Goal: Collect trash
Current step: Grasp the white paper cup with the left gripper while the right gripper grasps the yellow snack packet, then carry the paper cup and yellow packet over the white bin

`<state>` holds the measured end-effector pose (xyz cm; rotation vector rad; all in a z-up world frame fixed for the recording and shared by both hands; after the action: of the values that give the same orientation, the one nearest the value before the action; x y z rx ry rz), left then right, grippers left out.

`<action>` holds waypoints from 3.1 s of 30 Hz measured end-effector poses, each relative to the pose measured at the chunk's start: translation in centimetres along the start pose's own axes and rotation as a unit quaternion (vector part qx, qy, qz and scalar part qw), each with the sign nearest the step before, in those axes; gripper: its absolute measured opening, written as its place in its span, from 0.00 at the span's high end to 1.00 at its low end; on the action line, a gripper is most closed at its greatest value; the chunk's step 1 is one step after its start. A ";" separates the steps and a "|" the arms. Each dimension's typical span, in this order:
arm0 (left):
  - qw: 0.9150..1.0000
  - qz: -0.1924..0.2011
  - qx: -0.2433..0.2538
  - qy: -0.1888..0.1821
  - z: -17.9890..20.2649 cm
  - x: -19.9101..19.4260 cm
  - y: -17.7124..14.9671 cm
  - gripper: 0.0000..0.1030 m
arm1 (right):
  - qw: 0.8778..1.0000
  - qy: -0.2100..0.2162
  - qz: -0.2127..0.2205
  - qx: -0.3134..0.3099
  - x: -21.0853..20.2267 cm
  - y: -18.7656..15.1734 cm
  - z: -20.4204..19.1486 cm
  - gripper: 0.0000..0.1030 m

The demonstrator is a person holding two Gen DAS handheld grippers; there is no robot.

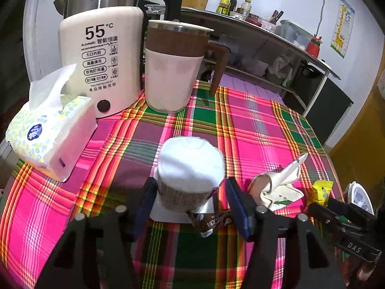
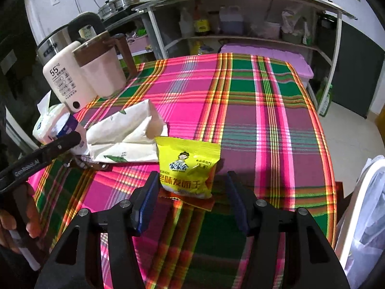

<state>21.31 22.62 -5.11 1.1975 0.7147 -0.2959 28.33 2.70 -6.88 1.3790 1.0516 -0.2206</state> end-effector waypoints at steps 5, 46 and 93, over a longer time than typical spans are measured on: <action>1.000 0.002 -0.003 -0.001 -0.2 0.0 0.0 0.51 | 1.000 0.000 0.002 0.000 -0.3 -0.1 0.0 0.60; 0.996 0.055 0.055 -0.046 10.0 -14.3 -6.5 0.51 | 0.997 0.008 0.076 -0.011 -16.9 -6.8 1.0 0.61; 0.960 -0.005 0.175 -0.216 28.9 -10.5 -9.1 0.51 | 0.985 -0.101 0.075 0.117 -20.9 -10.7 17.8 0.61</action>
<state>18.33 -8.87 0.13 1.4008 0.2899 -0.6914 17.90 -24.44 -2.23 1.6027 0.7686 -0.3735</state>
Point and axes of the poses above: each gripper's, at about its wrist camera, not at the fingertips, and x roughly the way its jaws point, z to its right, y to its top, the point moved 2 cm from there along x, roughly the way its jaws point, and after that the axes turned 6 degrees about z, right-handed, at the moved point
